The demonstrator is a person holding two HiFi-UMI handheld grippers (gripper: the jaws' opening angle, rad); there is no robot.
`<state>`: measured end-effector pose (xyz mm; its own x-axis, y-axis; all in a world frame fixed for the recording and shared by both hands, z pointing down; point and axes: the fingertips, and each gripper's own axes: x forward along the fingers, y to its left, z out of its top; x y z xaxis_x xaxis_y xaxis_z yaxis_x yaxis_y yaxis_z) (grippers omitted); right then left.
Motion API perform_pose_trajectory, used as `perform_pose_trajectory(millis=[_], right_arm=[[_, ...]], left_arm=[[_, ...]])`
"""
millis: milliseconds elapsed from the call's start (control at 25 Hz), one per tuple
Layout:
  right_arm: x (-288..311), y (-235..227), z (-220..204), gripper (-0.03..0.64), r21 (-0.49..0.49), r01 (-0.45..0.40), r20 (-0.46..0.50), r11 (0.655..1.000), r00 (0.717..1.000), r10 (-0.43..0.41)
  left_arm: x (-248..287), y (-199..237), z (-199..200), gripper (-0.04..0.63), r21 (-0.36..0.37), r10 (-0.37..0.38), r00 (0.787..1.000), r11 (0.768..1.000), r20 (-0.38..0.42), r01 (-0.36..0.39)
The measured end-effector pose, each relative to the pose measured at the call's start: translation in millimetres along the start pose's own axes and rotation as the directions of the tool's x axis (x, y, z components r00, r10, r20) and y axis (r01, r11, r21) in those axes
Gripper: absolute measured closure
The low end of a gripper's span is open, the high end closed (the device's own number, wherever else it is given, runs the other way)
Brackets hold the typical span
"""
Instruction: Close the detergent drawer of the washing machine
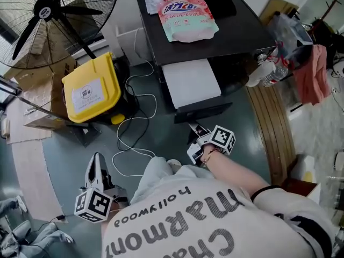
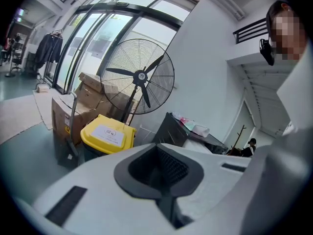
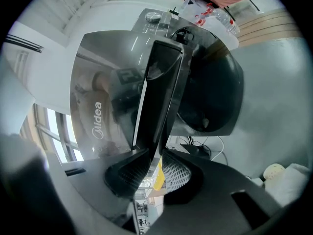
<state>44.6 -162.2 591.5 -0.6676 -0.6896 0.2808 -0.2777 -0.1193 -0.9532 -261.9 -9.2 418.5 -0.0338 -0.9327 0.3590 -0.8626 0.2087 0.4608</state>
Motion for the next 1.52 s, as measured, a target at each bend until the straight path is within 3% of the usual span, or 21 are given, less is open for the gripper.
perform_pose_trajectory(millis=[400, 600, 1520], right_arm=[[4.5, -3.3, -3.4, 0.52, 0.007, 0.02, -0.026, 1.0, 0.999, -0.019], [6.3, -2.1, -3.2, 0.521, 0.004, 0.02, -0.018, 1.0, 1.0, -0.02], [17.3, 1.4, 4.2, 0.522, 0.007, 0.05, 0.026, 0.999, 0.998, -0.05]], left_arm=[[28.0, -10.1, 5.2, 0.588, 0.02, -0.05, 0.998, 0.999, -0.03, 0.05], [48.8, -21.1, 14.1, 0.588, 0.065, -0.1, 0.994, 0.993, -0.052, 0.103], [93.9, -8.4, 31.7, 0.588, 0.015, -0.134, 0.988, 0.991, -0.075, 0.136]])
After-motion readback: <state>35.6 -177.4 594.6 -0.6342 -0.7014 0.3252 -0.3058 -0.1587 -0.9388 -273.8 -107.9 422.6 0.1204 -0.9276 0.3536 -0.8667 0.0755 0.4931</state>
